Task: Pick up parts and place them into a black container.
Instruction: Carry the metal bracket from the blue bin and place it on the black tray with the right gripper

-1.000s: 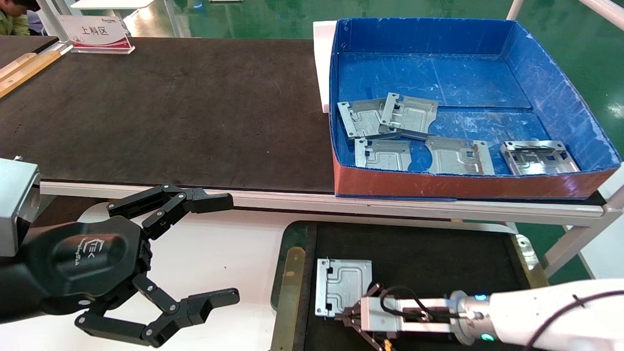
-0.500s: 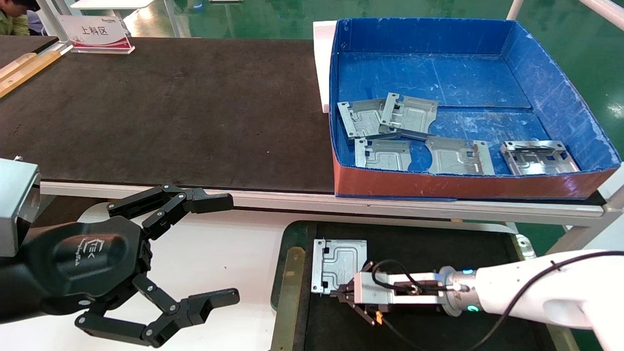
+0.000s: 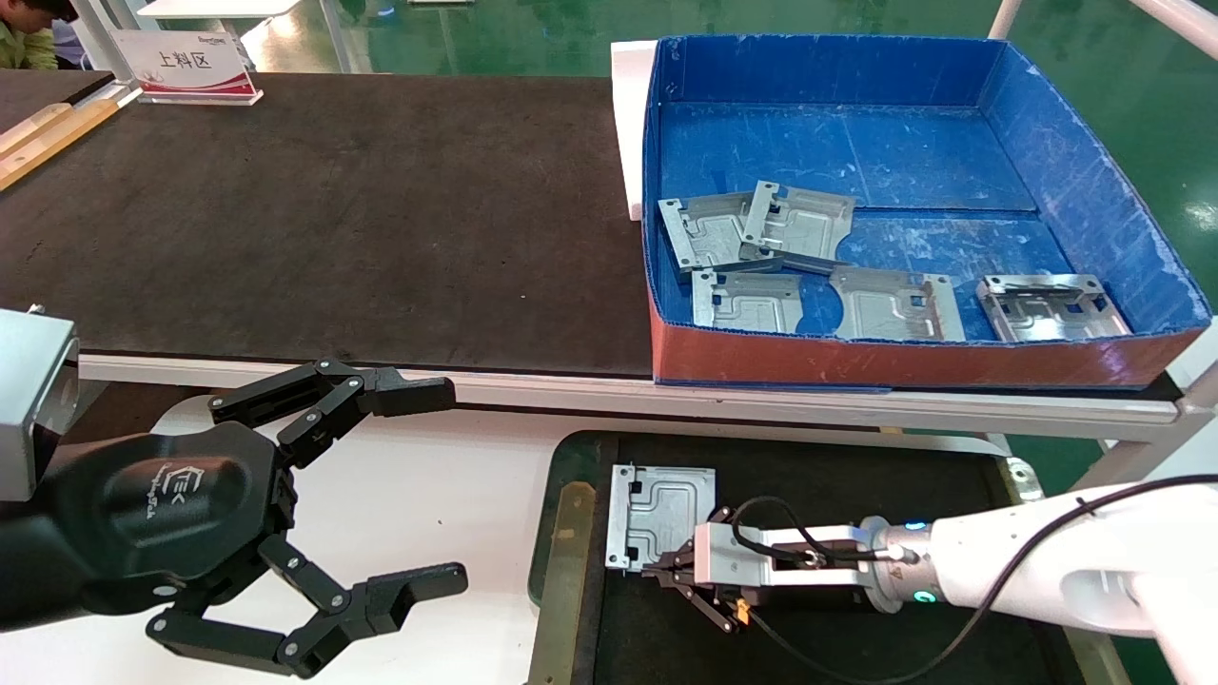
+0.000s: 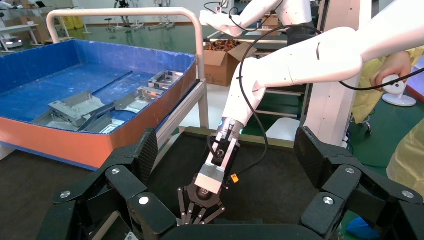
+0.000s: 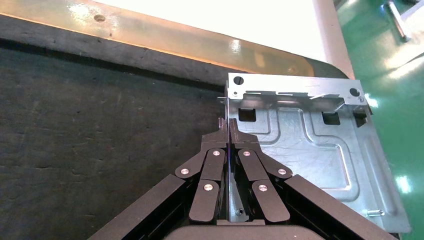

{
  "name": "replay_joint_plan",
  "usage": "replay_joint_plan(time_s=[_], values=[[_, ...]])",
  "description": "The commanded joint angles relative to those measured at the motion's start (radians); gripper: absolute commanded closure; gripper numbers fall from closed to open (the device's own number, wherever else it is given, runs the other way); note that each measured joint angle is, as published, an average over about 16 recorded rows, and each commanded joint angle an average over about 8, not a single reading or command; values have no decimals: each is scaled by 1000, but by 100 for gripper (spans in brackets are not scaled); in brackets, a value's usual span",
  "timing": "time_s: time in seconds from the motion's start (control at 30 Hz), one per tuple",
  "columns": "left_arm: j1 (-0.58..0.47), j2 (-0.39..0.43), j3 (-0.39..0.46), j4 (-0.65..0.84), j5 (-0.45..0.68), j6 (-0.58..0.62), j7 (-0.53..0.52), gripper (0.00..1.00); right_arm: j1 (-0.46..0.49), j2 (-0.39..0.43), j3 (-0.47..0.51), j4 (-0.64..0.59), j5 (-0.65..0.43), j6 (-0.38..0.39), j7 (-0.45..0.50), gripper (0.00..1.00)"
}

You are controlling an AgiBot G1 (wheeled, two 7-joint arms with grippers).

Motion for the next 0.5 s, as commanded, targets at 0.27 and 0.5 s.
replay_joint_plan(time_s=[0.27,0.5], values=[[0,0,0,0,0,0,0,0,18,-7,1,-40,1,-7,-26,0],[0,0,0,0,0,0,0,0,23,-5,4,-56,6,-15,-42,0]])
